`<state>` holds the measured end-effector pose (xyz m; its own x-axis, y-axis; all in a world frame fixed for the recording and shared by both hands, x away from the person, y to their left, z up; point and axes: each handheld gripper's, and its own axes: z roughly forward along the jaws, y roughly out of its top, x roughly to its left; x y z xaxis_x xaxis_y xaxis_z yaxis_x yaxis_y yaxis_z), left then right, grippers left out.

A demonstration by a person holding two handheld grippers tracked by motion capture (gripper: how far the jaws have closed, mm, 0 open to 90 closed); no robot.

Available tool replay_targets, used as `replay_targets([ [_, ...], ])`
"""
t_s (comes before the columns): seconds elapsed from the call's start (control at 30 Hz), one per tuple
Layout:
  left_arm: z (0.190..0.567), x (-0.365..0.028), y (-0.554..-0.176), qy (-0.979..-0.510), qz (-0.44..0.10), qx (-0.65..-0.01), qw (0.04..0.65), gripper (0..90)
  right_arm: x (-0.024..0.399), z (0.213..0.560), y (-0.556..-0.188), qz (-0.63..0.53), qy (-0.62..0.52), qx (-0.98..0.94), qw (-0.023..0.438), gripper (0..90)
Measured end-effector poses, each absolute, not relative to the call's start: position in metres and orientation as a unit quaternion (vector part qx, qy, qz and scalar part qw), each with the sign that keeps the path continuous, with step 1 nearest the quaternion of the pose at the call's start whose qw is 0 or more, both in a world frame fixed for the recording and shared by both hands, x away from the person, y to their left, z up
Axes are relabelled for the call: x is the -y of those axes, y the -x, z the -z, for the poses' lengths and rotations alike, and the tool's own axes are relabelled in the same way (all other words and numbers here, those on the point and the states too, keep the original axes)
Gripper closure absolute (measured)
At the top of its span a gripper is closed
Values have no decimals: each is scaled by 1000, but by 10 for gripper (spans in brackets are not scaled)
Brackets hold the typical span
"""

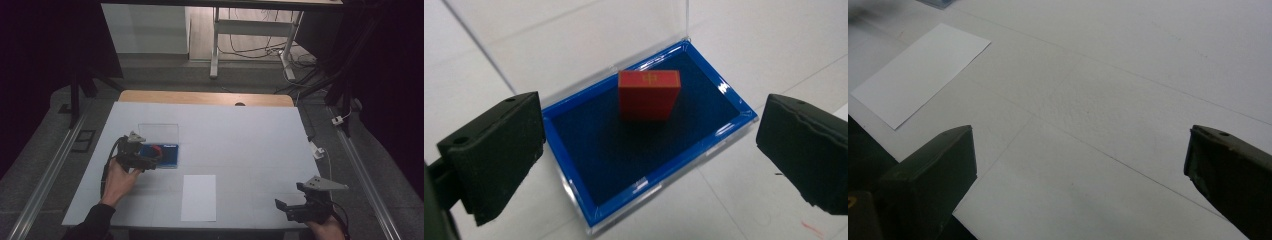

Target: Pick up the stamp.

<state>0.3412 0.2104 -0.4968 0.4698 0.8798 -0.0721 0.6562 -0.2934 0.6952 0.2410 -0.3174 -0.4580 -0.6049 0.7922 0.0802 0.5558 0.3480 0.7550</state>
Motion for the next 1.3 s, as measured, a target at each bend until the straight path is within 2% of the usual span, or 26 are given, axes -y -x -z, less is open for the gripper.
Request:
replay_targets([
  [0.37,504,-201,-362,-806,-168,-474,312,26,318,458,-241,-390,-417,-807,151,4],
  [0.7,502,-204,-366,-805,-172,-479,305,318,318,458,-241,-390,-416,-808,150,4],
  [1.03,499,-200,-367,-809,-161,-475,307,531,317,458,-241,-390,-415,-809,149,4],
  [1.07,499,-200,-367,-810,-159,-473,309,531,317,458,-241,-390,-415,-809,149,4],
  [1.1,498,-199,-367,-810,-158,-474,308,574,317,458,-241,-391,-414,-808,149,5],
  [1.3,497,-198,-367,-809,-157,-478,303,583,317,458,-241,-391,-414,-808,148,4],
])
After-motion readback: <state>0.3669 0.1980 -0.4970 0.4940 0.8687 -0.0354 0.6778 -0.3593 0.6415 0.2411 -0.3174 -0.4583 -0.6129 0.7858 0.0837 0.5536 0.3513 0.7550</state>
